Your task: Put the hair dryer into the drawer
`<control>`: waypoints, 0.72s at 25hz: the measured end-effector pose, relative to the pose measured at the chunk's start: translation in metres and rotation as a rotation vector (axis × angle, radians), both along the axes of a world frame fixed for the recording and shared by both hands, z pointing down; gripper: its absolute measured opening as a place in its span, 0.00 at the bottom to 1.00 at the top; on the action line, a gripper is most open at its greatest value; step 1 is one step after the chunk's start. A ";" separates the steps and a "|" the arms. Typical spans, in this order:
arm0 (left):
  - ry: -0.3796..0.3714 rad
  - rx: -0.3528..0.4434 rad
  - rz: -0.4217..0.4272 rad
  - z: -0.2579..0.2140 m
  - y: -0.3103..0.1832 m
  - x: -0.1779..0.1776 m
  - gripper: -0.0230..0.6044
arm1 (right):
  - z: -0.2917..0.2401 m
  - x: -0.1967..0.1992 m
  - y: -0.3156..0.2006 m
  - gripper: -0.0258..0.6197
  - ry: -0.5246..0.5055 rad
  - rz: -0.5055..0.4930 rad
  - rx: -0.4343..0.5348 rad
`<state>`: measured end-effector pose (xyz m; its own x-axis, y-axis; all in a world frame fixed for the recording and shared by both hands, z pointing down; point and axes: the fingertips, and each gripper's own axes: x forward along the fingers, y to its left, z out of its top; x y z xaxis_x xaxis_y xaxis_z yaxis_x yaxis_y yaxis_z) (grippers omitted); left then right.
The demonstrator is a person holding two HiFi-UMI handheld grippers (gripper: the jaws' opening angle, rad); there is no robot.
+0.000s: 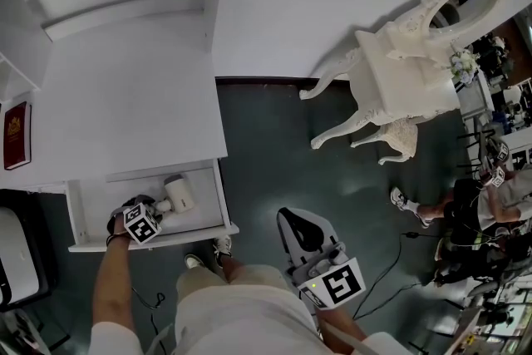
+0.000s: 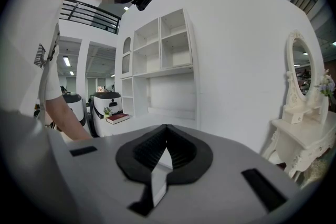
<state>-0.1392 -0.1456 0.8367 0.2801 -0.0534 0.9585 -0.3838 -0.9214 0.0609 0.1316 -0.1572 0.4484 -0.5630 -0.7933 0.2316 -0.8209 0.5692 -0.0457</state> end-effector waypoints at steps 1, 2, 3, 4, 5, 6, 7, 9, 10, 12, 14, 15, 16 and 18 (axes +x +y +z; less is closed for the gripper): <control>-0.007 0.003 0.005 0.001 -0.001 0.000 0.36 | 0.000 0.000 0.000 0.05 0.000 0.000 -0.001; -0.015 0.005 0.008 0.002 -0.001 0.000 0.36 | 0.000 0.001 0.000 0.05 0.001 0.001 -0.002; -0.021 0.005 0.009 0.003 -0.001 0.000 0.36 | 0.001 0.001 0.000 0.05 0.000 0.001 -0.001; -0.024 0.002 0.007 0.004 -0.001 0.000 0.36 | 0.001 0.002 0.000 0.05 -0.001 0.002 0.000; -0.025 -0.001 0.003 0.005 -0.001 0.000 0.36 | 0.001 0.002 0.000 0.05 -0.002 0.003 0.000; -0.026 -0.005 -0.001 0.006 0.000 0.000 0.36 | 0.001 0.003 0.000 0.05 -0.003 0.005 -0.001; -0.028 -0.006 -0.004 0.007 0.000 0.000 0.36 | 0.001 0.003 0.000 0.05 -0.003 0.006 -0.002; -0.038 -0.004 -0.005 0.010 0.000 0.000 0.36 | 0.002 0.004 0.000 0.05 -0.002 0.009 -0.005; -0.044 -0.004 -0.003 0.011 0.000 -0.001 0.36 | 0.002 0.004 0.000 0.05 -0.001 0.010 -0.007; -0.056 -0.010 0.001 0.013 0.001 -0.002 0.36 | 0.002 0.004 0.000 0.05 0.001 0.012 -0.009; -0.072 -0.022 0.008 0.016 0.003 -0.003 0.36 | 0.002 0.004 0.000 0.05 0.001 0.014 -0.008; -0.081 -0.028 0.013 0.018 0.004 -0.003 0.36 | 0.002 0.004 0.001 0.05 0.001 0.015 -0.008; -0.091 -0.034 0.017 0.021 0.006 -0.003 0.36 | 0.002 0.004 0.001 0.05 0.001 0.016 -0.007; -0.107 -0.039 0.020 0.025 0.008 -0.005 0.36 | 0.002 0.003 0.002 0.05 0.002 0.017 -0.007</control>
<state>-0.1446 -0.1372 0.8615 0.1772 -0.0107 0.9841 -0.3714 -0.9267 0.0568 0.1351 -0.1554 0.4503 -0.5488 -0.8013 0.2383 -0.8307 0.5547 -0.0477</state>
